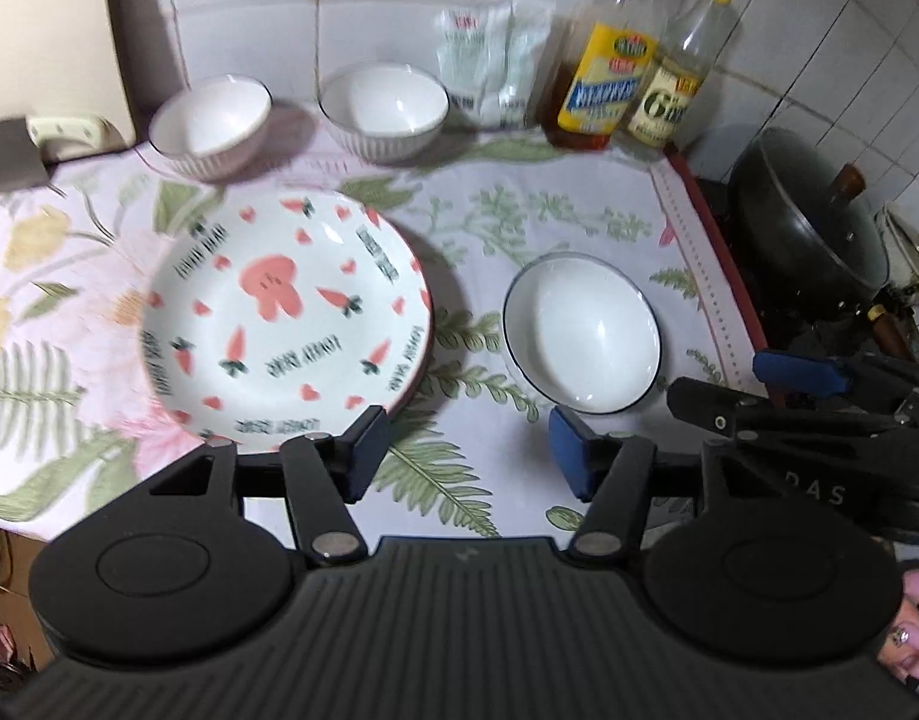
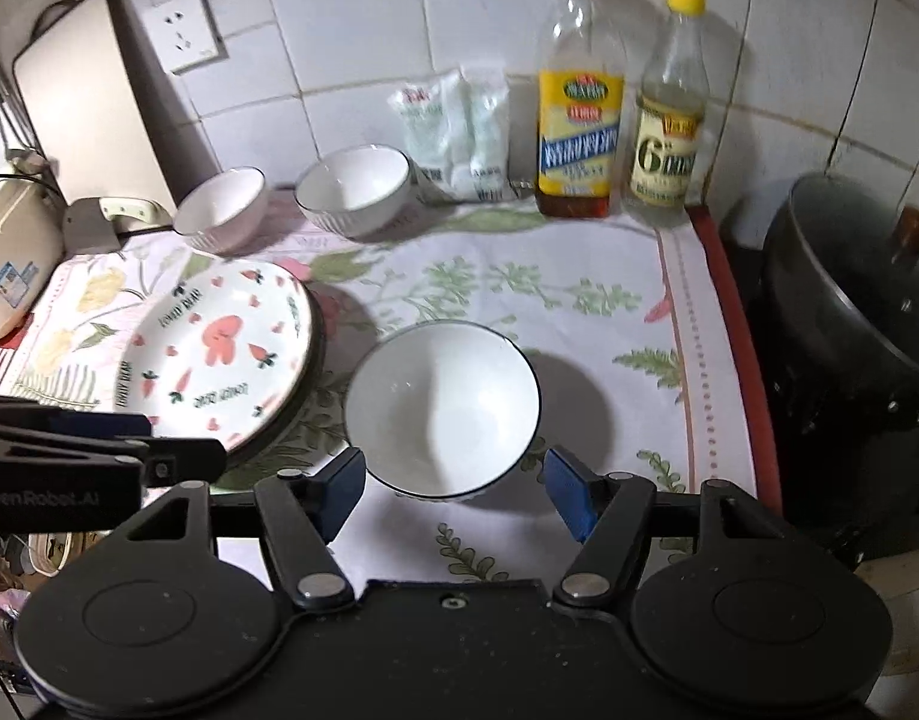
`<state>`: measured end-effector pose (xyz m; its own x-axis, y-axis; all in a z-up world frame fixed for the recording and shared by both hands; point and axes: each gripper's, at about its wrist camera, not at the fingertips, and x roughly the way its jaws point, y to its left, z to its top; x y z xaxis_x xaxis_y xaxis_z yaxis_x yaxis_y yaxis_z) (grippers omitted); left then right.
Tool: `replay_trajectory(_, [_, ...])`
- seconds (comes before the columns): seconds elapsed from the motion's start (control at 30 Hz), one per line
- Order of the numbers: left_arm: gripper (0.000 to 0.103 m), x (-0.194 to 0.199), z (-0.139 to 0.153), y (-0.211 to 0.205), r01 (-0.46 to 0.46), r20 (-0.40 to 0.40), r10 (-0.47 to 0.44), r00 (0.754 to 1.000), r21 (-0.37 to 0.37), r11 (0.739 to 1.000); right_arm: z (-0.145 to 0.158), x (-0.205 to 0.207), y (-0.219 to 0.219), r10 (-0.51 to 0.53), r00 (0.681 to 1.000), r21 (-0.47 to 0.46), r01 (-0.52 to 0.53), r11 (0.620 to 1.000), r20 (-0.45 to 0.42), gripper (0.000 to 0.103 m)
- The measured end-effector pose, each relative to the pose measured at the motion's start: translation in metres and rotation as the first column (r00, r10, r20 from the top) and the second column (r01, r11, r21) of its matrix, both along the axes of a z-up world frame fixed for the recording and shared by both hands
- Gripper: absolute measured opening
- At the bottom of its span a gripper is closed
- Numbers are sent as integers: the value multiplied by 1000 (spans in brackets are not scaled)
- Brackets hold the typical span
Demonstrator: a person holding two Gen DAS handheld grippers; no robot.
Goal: Organize plates and bowls
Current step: 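Move both grippers toward the two white bowls by the wall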
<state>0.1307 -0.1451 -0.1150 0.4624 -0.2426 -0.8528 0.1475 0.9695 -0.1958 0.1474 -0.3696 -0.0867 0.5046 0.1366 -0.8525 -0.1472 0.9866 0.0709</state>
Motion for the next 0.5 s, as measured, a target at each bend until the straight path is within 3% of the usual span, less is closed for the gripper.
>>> replay_trajectory(0.07, [63,-5,13,6,0,25,0,1000,1,1000,10,-3,4,10,1000,-9,-10,1000,11,74])
replay_trajectory(0.17, [66,-11,30,14,1,65,-2,998,18,1000,23,-8,11,33,999,0,-33,999,15,86])
replay_trajectory(0.5, [76,-12,55,37,-14,122,8,992,52,999,55,-9,37,98,994,-15,-97,995,43,87])
